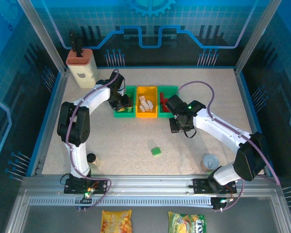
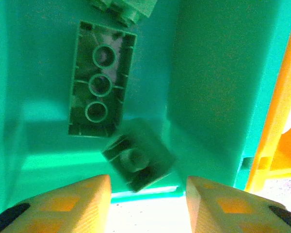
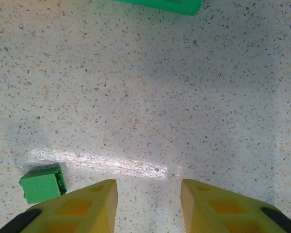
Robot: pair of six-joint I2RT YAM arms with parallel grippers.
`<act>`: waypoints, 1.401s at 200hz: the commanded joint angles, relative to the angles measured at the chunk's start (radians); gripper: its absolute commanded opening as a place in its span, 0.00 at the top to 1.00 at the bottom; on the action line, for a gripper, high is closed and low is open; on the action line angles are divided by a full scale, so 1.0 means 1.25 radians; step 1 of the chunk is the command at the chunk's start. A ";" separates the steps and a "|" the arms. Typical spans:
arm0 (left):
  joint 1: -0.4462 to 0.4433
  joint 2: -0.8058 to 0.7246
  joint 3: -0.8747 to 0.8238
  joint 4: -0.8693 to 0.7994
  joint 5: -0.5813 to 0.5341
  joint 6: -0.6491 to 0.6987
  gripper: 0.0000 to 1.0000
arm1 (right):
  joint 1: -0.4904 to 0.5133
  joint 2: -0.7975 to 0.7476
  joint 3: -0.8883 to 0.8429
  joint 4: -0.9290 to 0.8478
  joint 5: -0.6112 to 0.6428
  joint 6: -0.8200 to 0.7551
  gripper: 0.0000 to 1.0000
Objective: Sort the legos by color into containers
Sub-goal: Place the lego in the container, then pick up the lego from the middle-left of the table.
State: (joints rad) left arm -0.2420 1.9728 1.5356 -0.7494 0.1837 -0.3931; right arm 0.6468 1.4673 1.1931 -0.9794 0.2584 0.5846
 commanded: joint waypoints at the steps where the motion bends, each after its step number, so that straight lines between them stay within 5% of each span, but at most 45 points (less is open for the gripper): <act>1: 0.008 0.009 0.005 0.005 0.039 -0.011 0.52 | -0.003 -0.004 0.024 -0.028 0.015 0.009 0.60; 128: 0.001 -0.076 -0.013 -0.025 0.023 -0.009 0.53 | -0.003 0.003 0.022 -0.019 0.009 0.000 0.60; 200: -0.087 -0.153 -0.066 -0.058 -0.037 -0.001 0.53 | -0.005 0.007 0.011 -0.010 0.009 0.000 0.60; 280: -0.275 -0.173 -0.087 -0.033 -0.069 0.286 0.48 | -0.028 -0.024 -0.020 -0.001 0.025 -0.006 0.60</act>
State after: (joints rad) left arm -0.5335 1.8034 1.4601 -0.7944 0.1295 -0.2054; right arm 0.6426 1.4662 1.1904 -0.9756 0.2634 0.5835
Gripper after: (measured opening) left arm 0.516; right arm 0.404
